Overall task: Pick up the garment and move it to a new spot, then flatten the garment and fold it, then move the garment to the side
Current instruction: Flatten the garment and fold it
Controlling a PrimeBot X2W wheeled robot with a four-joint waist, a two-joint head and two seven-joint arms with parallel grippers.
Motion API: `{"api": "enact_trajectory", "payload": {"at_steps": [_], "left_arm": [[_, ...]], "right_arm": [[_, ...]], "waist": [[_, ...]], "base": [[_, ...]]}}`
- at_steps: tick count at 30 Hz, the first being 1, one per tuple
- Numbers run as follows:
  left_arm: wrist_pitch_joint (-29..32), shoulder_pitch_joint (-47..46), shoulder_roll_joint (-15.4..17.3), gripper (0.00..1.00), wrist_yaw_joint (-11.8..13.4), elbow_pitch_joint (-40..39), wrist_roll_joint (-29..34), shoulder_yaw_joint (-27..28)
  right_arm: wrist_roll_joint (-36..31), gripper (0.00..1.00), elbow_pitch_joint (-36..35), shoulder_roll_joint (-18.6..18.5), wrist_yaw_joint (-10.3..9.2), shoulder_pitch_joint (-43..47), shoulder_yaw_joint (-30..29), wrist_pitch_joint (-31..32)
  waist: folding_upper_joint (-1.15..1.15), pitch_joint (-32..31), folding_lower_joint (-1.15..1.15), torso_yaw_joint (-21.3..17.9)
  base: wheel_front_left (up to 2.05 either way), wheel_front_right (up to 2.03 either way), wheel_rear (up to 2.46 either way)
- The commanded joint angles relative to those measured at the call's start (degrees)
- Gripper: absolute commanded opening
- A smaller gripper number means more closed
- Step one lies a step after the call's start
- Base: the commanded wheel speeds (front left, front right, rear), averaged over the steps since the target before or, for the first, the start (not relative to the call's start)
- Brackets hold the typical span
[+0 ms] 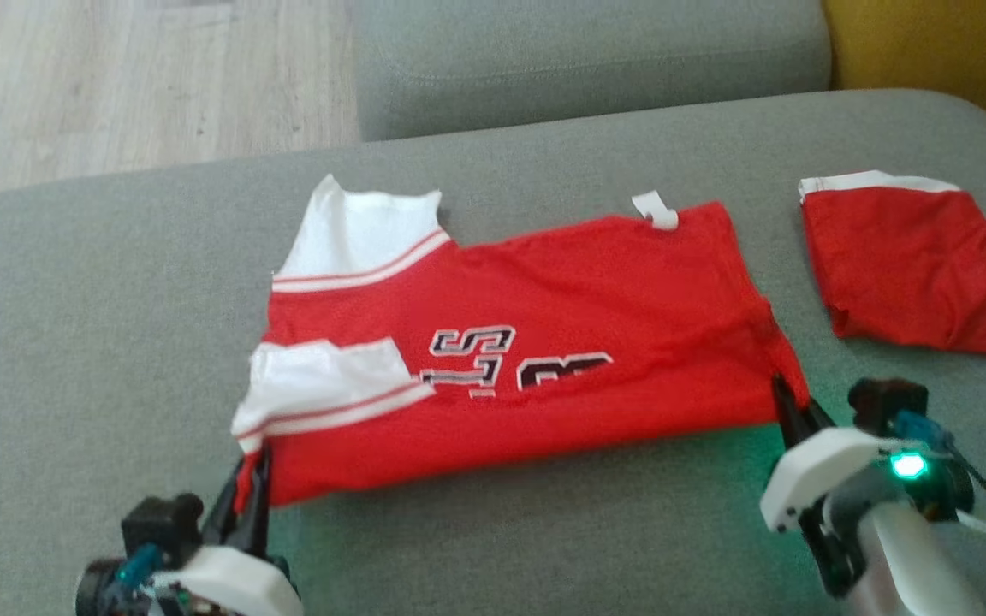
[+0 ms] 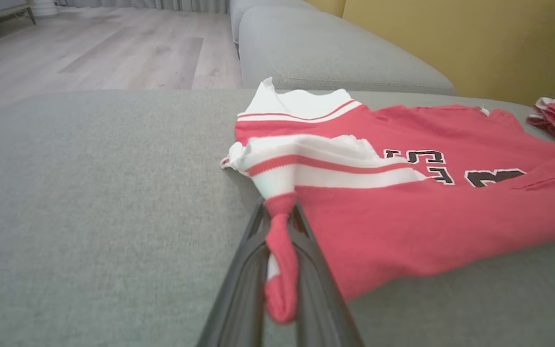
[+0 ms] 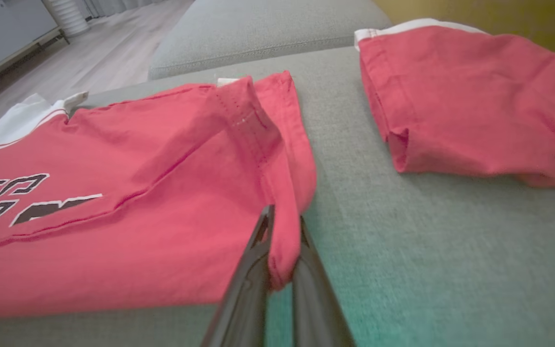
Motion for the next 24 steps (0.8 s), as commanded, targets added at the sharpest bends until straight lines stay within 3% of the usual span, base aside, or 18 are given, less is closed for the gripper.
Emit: {"api": "enact_trajectory", "payload": {"at_steps": [1, 8, 9, 10, 11, 12, 20, 24], "left_arm": [[0.50, -0.90, 1.44, 0.00, 0.39, -2.67, -0.50, 1.75], [2.31, 1.05, 1.42, 0.00, 1.33, -5.58, -0.62, 0.98], [2.28, 0.85, 1.42, 0.00, 1.45, -5.61, -0.57, 0.95], [2.17, 0.64, 1.45, 0.00, 1.56, -5.62, -0.49, 0.93], [1.91, 0.37, 1.52, 0.45, 1.72, -5.61, -0.31, 0.94], [1.50, 0.03, 1.55, 1.00, 1.93, -5.60, -0.16, 1.02], [-3.24, -3.43, 1.42, 1.00, 3.37, -6.37, -0.22, 3.02], [-6.02, -5.84, 2.03, 1.00, 2.91, -7.51, 0.02, 3.58]], "right_arm": [[0.34, 0.00, -3.12, 0.09, -0.04, -0.07, 0.71, 0.55], [1.18, 0.00, -12.04, 0.09, -0.04, 6.02, -0.61, 5.45], [1.07, 0.42, -13.23, 0.09, -0.04, 6.37, -0.92, 5.52], [1.16, 1.00, -14.36, 0.09, -0.04, 6.57, -1.22, 5.53], [1.46, 1.00, -15.44, 0.09, -0.04, 6.66, -1.43, 5.49], [1.74, 1.00, -16.46, 0.09, -0.04, 6.69, -1.42, 5.45], [2.90, 1.00, -23.52, 0.09, -0.04, 5.24, -3.24, 1.86], [2.48, 1.00, -25.71, 0.09, -0.04, 3.40, -3.67, -0.58]], "waist": [[0.00, -0.28, 0.01, 0.12], [0.00, 0.12, 0.01, 0.57], [0.00, 0.29, 0.01, 0.59], [0.00, 0.50, 0.01, 0.60], [0.00, 0.73, 0.01, 0.59], [0.00, 0.95, 0.01, 0.57], [0.00, 2.78, 0.01, 0.45], [0.00, 4.13, 0.01, -0.01]], "base": [[0.00, 0.00, 0.00], [0.00, 0.00, 0.00], [0.00, 0.00, 0.00], [0.00, 0.00, 0.00], [0.00, 0.00, 0.00], [0.00, 0.00, 0.00], [0.00, 0.00, 0.00], [0.00, 0.00, 0.00]]}}
